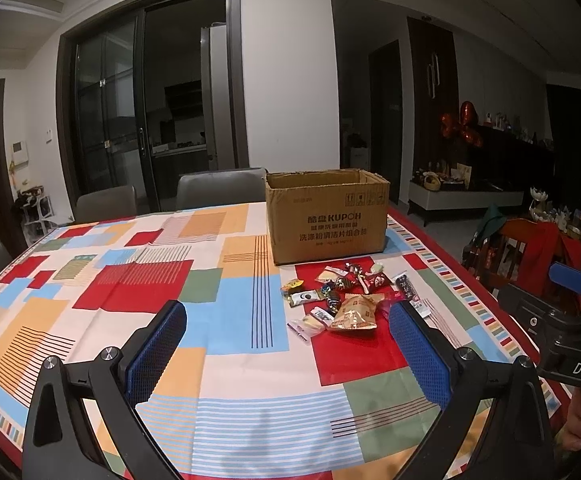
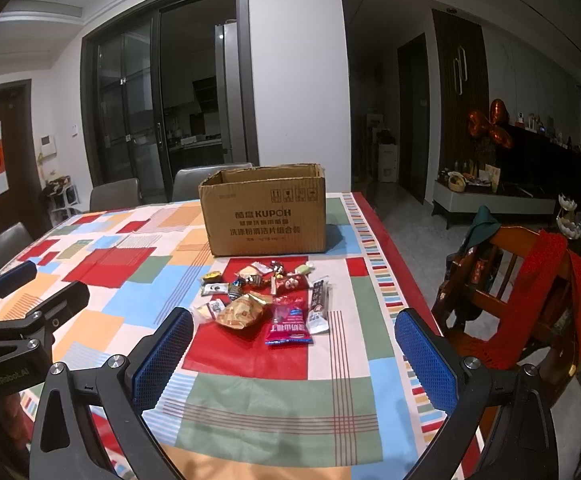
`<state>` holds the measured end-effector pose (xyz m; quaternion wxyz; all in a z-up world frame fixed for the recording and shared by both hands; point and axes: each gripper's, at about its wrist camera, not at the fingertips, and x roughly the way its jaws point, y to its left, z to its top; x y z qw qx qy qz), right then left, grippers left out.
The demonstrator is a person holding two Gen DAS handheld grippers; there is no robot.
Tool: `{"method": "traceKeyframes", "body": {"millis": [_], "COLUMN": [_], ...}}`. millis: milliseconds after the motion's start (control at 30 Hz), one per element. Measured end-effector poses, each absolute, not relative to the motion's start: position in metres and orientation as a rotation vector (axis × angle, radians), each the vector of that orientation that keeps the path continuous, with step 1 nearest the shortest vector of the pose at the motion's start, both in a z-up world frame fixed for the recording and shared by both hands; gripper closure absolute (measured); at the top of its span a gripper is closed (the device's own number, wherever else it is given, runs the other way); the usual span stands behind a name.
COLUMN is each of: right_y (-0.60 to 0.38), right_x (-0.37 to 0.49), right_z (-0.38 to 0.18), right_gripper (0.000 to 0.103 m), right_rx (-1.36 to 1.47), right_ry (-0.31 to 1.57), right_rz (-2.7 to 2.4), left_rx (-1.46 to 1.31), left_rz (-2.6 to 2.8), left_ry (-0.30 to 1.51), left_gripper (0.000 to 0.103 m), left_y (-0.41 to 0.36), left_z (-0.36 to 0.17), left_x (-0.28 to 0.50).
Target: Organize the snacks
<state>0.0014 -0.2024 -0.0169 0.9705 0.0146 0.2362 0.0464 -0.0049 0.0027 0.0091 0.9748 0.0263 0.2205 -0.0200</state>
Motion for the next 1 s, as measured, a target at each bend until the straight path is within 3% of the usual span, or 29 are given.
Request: {"method": "traceKeyframes", "body": {"millis": [1000], "right_y": [-0.2031], "right_x": [0.0006], "right_z": [-0.0167], "right_gripper": [0.001], "right_rx": [0.031], "right_ry": [0.473], "right_rz": [0.097], "left_rx": [0.053], "left_rz": [-0.041], "left_ry": [0.441], "left_gripper": [0.0], "left_y": [0.0015], "left_z": [0.0078], "left_x": [-0.006]}}
